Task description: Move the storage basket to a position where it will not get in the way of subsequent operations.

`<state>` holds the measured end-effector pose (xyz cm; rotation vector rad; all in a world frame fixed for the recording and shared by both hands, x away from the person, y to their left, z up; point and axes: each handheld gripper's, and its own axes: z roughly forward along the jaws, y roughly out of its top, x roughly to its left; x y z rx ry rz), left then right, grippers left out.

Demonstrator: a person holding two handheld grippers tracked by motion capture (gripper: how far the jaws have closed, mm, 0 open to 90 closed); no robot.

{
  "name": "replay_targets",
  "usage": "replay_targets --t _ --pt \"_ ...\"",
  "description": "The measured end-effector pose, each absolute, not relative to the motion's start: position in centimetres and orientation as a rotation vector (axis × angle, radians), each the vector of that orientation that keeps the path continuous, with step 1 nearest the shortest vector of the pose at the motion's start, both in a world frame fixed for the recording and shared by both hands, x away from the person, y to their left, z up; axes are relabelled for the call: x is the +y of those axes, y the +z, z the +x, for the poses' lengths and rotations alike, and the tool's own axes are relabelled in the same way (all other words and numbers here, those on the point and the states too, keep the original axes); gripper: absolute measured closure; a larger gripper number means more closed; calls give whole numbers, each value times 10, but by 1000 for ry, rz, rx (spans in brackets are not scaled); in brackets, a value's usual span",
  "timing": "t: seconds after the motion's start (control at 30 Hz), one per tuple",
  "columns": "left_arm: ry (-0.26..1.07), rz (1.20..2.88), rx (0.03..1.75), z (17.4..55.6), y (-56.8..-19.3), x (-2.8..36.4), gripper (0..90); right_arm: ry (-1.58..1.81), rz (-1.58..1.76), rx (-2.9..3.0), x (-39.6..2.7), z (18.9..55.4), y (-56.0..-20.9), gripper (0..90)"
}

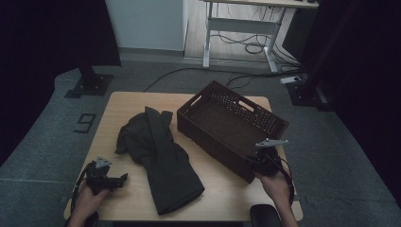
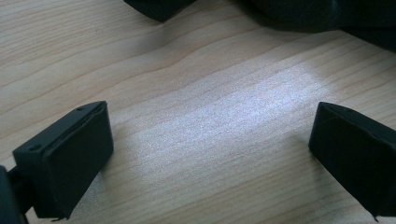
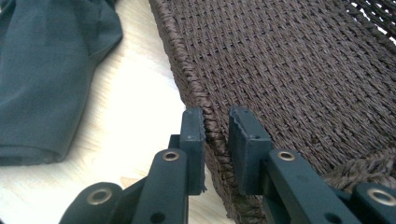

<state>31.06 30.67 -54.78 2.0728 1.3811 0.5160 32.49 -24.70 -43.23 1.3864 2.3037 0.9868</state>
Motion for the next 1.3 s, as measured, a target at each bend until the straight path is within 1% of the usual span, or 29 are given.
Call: replay_targets --t 1.3 --pt "516 2073 1381 311 -548 307 0 952 1492 2196 -271 370 -434 739"
